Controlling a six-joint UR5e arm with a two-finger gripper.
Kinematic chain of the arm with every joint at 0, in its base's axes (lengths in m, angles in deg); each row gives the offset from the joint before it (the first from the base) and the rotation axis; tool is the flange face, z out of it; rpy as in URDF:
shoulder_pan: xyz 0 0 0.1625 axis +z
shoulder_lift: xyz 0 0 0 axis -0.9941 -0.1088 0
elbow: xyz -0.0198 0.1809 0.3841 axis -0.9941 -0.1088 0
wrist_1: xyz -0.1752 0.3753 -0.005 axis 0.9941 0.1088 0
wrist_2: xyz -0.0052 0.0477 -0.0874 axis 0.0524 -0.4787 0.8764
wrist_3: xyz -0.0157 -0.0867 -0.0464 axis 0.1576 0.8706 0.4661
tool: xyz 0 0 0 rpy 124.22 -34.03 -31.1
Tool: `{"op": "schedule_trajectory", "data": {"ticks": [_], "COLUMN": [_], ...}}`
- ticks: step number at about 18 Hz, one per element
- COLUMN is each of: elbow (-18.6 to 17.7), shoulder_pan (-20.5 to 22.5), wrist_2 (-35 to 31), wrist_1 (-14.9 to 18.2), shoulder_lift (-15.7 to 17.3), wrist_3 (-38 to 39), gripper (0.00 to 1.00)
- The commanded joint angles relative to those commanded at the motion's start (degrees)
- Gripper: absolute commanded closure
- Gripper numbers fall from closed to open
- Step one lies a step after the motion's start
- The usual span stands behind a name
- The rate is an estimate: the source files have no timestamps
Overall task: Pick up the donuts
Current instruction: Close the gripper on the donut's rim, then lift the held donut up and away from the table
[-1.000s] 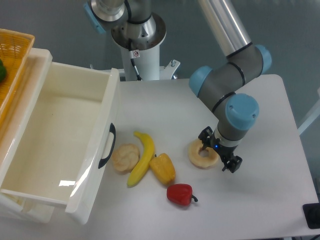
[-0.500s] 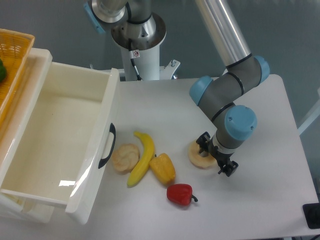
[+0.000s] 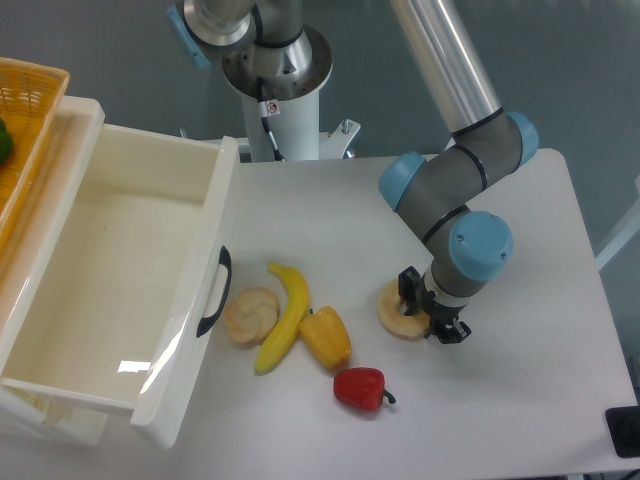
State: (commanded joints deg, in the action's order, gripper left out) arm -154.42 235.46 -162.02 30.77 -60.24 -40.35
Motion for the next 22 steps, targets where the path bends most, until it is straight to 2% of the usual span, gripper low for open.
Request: {"op": "schedule_trajectory", "data": {"ticks": [2,3,8,11,19,22], "elbow": [0.0,0.2,5.4,7.9,18.4,21.6], "shoulder_pan": [0.0,0.0,0.9,1.4,1.4,1.4], "wrist_2": [0.0,0.0,-0.3,-0.5,-1.3,-1.4], "wrist_1": [0.0,0.0,0.4,0.8,6.1,11.1], "shoulder_lift": [0.1,0.2,0.6,0.4,-1.4,-1.5], "wrist_3": [0.1,0.2,-0.3,-3.2,-3.5,-3.5], "gripper": [0.99,1.00,1.00,1.00,1.00,1.00]}}
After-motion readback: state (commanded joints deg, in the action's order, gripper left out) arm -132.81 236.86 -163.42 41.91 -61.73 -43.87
